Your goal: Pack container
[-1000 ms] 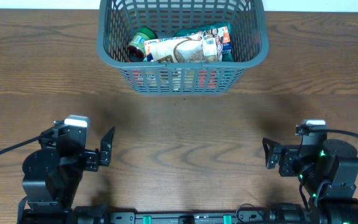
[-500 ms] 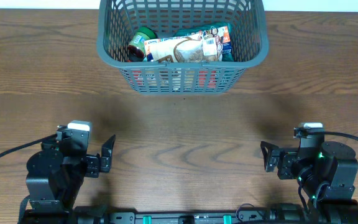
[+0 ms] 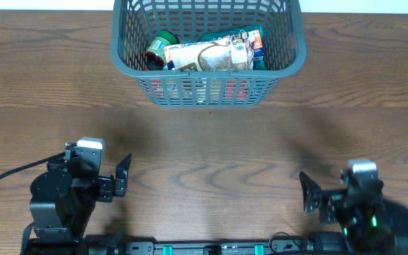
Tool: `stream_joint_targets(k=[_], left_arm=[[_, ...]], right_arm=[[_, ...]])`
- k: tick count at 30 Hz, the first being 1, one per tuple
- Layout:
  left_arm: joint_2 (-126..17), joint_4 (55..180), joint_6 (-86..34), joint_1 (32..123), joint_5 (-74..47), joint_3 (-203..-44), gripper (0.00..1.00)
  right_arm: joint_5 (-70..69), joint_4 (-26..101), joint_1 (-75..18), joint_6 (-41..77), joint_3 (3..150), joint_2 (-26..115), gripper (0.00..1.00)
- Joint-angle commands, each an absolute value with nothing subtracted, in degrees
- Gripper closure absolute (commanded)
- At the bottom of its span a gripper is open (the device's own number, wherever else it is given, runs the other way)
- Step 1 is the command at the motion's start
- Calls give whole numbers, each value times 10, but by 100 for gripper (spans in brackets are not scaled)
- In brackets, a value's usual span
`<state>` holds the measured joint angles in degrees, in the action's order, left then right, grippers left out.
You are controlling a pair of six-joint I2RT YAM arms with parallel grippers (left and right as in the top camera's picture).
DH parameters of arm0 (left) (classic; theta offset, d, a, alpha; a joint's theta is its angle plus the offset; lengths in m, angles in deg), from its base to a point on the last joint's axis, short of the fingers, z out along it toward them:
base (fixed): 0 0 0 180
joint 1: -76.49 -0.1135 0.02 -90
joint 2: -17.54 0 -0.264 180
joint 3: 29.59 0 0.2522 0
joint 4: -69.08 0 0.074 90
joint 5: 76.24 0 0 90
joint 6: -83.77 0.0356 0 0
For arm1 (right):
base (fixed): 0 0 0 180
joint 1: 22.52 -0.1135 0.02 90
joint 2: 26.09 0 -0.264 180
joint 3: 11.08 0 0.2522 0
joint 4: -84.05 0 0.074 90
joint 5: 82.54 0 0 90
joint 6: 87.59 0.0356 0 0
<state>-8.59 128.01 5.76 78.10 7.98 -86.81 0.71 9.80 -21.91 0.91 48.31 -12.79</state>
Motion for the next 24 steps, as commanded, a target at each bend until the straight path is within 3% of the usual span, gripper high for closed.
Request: stream_joint_targets(k=[1, 6, 18, 24], left_arm=[[-82, 1281, 55, 779, 84, -864, 1], [-82, 1281, 55, 779, 84, -864, 1], [-82, 1281, 55, 779, 84, -864, 1], [-82, 1281, 55, 779, 84, -864, 1]], right_arm=[[-20, 101, -228, -24, 458, -213, 1], [-18, 174, -232, -84, 390, -246, 1], [42, 540, -245, -76, 147, -258, 1], [88, 600, -268, -62, 96, -258, 1]])
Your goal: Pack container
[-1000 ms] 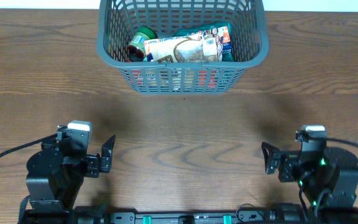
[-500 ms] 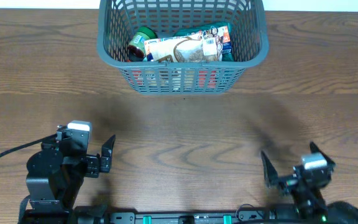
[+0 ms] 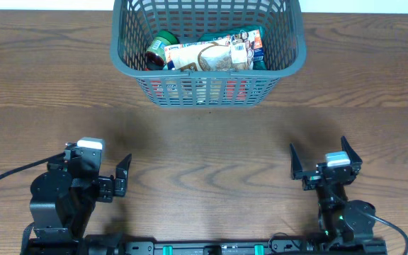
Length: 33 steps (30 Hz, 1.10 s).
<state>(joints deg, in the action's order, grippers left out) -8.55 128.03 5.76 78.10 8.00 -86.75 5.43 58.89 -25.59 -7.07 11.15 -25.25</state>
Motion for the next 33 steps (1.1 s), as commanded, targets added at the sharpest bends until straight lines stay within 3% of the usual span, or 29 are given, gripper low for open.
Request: stream_joint_targets(k=[1, 16, 33], left_arm=[[-82, 1281, 55, 779, 84, -864, 1], [-82, 1281, 55, 779, 84, -864, 1], [-82, 1281, 55, 779, 84, -864, 1]], right_arm=[[90, 602, -269, -62, 90, -258, 1], [144, 603, -272, 46, 56, -258, 1], [132, 603, -272, 47, 56, -258, 1]])
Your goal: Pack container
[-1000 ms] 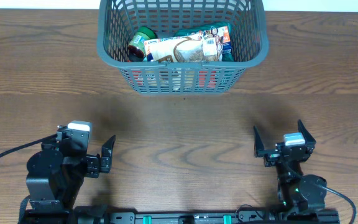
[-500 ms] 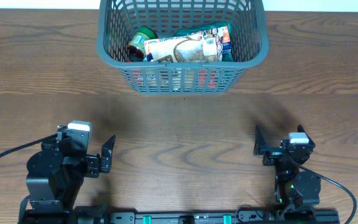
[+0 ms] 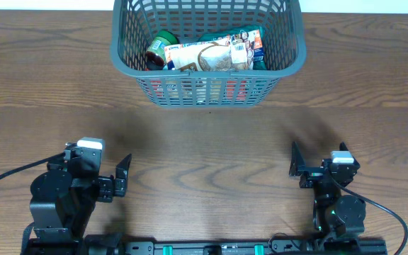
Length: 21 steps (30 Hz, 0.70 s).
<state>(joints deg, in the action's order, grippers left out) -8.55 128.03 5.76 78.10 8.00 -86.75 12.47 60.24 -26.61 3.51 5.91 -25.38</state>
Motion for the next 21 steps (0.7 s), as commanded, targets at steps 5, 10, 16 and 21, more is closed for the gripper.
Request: stream_joint_targets(k=[5, 10, 16, 21], left_arm=[[-82, 1281, 55, 779, 84, -864, 1], [-82, 1281, 55, 779, 84, -864, 1], [-66, 1286, 63, 779, 85, -861, 2], [15, 1233, 63, 780, 80, -808, 1]], right_arm=[[132, 603, -272, 47, 56, -258, 1], [132, 603, -272, 47, 56, -258, 1], [132, 603, -272, 47, 56, -258, 1], [132, 603, -272, 47, 56, -258, 1]])
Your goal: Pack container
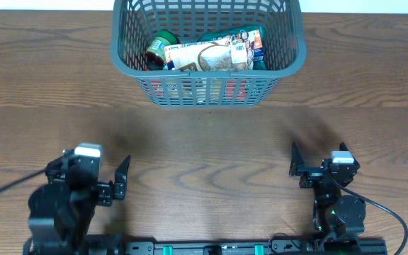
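A grey plastic basket (207,88) stands at the far middle of the table. Inside it lie a green-lidded jar (163,48) and several printed snack packets (211,55). My left gripper (121,180) sits low at the near left, pointing right, open and holding nothing. At the near right, my right gripper (297,164) is open and empty too, with only one finger (295,159) showing clearly. Both are far from the basket.
The brown wooden table (204,149) stretches between the arms and the basket. A black cable trails from the left arm's base, another loops by the right arm's base (395,219). A black rail (211,248) runs along the near edge.
My left arm has shifted slightly, its body a little lower and to the left, and its cable has moved. The right arm and the basket's contents are unchanged.
The right arm was first low in the near right corner, blurred. Then it stood further in with both fingers spread wide. Later it had turned so that one finger showed, and it stays so. The left arm held still until its slight shift now.
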Tool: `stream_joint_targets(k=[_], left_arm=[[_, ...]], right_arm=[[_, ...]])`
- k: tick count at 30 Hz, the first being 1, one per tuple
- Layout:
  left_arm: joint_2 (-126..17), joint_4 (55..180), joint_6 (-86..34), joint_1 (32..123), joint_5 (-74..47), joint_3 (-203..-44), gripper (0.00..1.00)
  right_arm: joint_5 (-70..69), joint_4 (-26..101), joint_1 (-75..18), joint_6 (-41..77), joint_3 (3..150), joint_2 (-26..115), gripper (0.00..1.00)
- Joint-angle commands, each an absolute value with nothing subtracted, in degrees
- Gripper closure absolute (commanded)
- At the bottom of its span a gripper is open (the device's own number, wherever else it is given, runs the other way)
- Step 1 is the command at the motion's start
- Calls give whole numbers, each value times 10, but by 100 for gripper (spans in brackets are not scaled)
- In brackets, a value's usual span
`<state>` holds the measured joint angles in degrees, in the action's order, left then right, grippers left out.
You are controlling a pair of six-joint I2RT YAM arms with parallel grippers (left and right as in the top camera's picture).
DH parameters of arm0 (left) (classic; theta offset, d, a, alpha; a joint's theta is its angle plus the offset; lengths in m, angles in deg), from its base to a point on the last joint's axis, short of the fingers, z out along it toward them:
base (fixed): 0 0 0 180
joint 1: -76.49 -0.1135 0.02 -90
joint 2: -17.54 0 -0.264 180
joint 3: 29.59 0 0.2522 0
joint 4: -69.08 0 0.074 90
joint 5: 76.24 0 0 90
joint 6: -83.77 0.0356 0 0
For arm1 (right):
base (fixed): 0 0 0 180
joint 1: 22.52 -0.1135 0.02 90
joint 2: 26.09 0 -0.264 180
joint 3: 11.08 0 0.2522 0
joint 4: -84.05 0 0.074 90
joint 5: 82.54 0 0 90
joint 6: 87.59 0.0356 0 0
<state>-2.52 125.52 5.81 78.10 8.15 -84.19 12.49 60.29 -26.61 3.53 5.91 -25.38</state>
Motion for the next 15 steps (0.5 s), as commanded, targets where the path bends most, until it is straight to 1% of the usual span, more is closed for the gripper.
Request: stream_joint_targets(k=[1, 6, 11, 15], left_arm=[[32, 1211, 63, 780, 80, -787, 1], [101, 1066, 48, 780, 80, -666, 1], [124, 927, 48, 780, 109, -592, 1], [128, 852, 47, 780, 140, -543, 1]], right_arm=[[132, 603, -272, 47, 56, -258, 1], [132, 603, -272, 47, 56, -258, 1], [132, 603, -272, 47, 56, -258, 1], [132, 603, -272, 47, 56, -258, 1]])
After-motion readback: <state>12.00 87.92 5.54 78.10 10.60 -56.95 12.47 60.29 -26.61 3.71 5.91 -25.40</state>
